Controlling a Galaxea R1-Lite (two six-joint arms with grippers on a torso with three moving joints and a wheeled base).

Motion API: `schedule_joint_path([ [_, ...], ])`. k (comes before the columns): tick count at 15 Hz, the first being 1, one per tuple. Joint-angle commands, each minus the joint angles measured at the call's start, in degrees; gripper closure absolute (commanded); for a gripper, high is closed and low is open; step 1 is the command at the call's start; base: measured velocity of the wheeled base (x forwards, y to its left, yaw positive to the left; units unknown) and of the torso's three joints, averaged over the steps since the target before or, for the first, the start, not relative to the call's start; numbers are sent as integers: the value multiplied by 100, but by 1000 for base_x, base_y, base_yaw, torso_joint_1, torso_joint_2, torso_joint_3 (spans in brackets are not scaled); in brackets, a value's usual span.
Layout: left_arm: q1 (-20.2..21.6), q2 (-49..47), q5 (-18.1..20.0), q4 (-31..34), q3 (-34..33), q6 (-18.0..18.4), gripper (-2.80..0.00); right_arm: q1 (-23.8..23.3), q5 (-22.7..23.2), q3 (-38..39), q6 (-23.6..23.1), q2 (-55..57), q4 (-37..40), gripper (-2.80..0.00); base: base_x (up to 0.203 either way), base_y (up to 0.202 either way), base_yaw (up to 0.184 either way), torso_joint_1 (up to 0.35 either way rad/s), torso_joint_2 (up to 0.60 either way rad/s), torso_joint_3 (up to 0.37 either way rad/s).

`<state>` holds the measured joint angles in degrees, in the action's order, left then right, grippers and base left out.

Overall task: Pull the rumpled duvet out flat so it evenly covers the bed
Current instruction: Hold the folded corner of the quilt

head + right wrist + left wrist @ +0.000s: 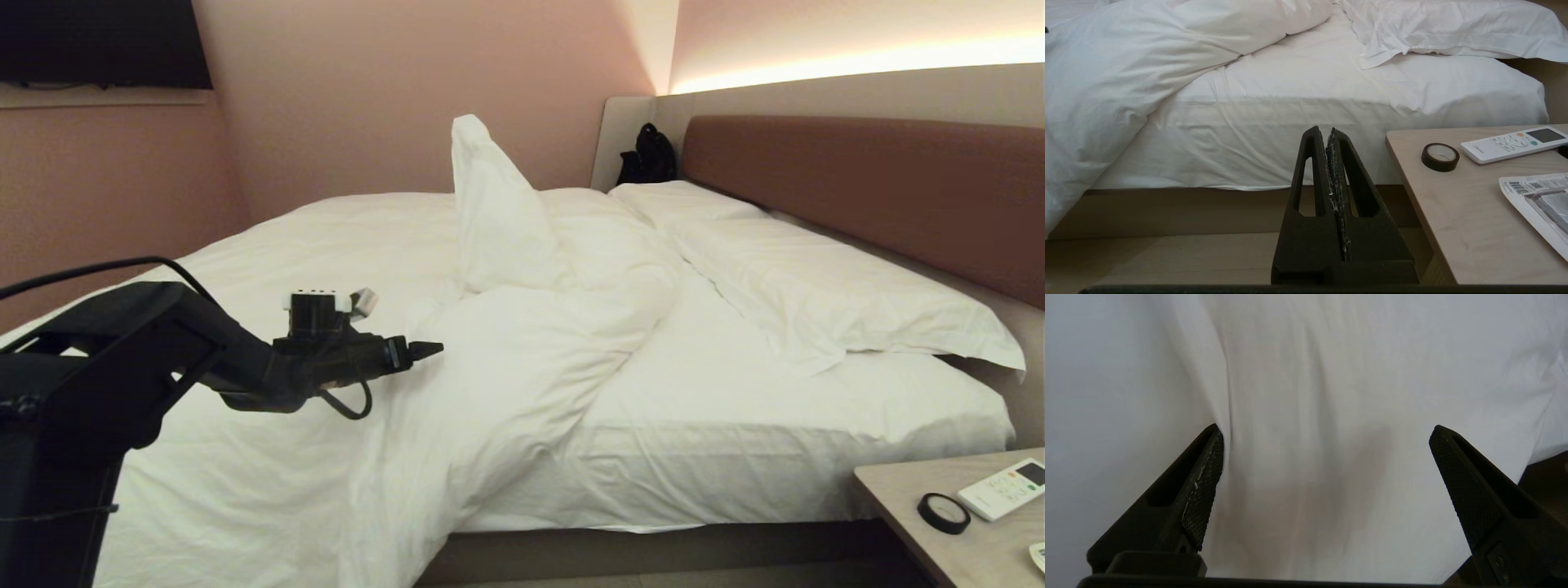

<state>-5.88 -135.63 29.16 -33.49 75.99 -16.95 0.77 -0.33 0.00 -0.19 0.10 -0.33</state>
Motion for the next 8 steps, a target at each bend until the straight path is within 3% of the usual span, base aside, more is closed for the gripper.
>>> schedule_joint_path([
  [1,-140,-20,11,-9,-22,-8,-280,2,-2,0,-7,8,-2,0,0,0,0,0,0,0],
  [8,-618,-167,-71,9,4,117,-280,2,-2,0,1,8,-2,0,0,0,0,0,0,0],
])
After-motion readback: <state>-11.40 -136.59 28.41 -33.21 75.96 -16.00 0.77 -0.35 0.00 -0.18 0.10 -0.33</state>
